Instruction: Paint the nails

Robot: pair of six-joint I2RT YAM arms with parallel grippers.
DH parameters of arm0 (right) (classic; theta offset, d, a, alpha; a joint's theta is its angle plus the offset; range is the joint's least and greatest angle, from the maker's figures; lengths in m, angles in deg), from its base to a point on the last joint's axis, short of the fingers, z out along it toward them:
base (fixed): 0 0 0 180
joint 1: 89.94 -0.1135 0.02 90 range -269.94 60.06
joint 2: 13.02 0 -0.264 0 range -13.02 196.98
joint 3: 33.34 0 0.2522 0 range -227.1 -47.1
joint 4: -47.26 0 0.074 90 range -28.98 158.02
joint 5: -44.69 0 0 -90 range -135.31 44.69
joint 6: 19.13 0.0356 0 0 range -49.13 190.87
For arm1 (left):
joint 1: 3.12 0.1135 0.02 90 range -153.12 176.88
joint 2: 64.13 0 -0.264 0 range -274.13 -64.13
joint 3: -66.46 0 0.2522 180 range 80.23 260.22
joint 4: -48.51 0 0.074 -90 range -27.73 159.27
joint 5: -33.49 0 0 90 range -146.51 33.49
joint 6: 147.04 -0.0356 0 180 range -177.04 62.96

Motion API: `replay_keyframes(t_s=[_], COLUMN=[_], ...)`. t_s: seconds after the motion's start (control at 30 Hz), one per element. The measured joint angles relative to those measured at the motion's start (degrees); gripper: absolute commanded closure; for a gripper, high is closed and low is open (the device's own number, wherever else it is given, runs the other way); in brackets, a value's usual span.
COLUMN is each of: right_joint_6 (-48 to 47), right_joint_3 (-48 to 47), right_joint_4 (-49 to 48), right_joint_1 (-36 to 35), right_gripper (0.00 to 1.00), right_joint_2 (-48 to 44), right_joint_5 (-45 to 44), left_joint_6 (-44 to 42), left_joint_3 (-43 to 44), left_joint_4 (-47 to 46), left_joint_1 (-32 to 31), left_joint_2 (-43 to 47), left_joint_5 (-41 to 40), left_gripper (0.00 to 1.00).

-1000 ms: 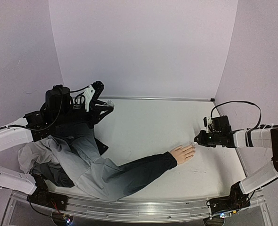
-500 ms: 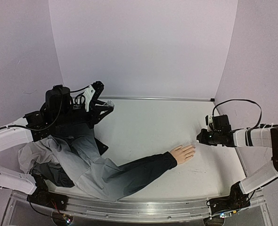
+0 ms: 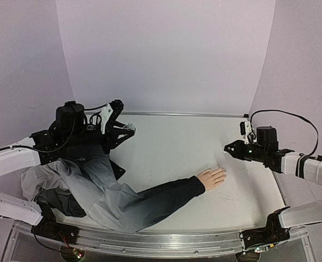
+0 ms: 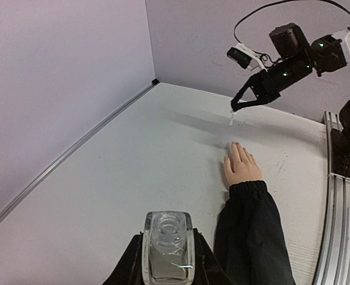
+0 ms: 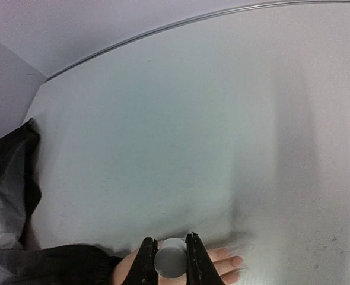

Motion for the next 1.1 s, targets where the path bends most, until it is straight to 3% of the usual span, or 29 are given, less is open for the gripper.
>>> replay_keyframes(t_s=[0.1, 0.2, 0.5, 0.8, 1.1], right_joint_6=[1.5, 1.9, 1.0, -5.6, -9.0], right_joint_3=[-0.2, -3.1, -20.7, -35.8, -40.5], right_joint_4=[-3.8, -5.4, -6.9, 2.0, 5.9], right_joint_1=[-2.1, -9.0, -27.3, -37.9, -43.5], right_gripper=[1.0, 1.0, 1.0, 1.0, 1.0], right_joint_2=[0.1, 0.2, 4.5, 12.2, 16.8], right_joint_5=[6.9, 11.2, 16.4, 8.3, 1.4], left_joint_6=[0.0, -0.5, -4.9, -6.5, -8.0], left_joint_3=[0.0, 0.0, -1.1, -1.1, -1.1], left_joint_4=[0.0, 0.0, 0.0, 0.9, 3.2], left_joint_1=[0.0, -0.1, -2.1, -2.7, -3.2], left_joint_2=[-0.6, -0.8, -1.3, -3.8, -4.5], left_joint_5=[3.1, 6.6, 12.3, 11.1, 9.4], left_gripper=[1.0, 1.0, 1.0, 1.0, 1.0])
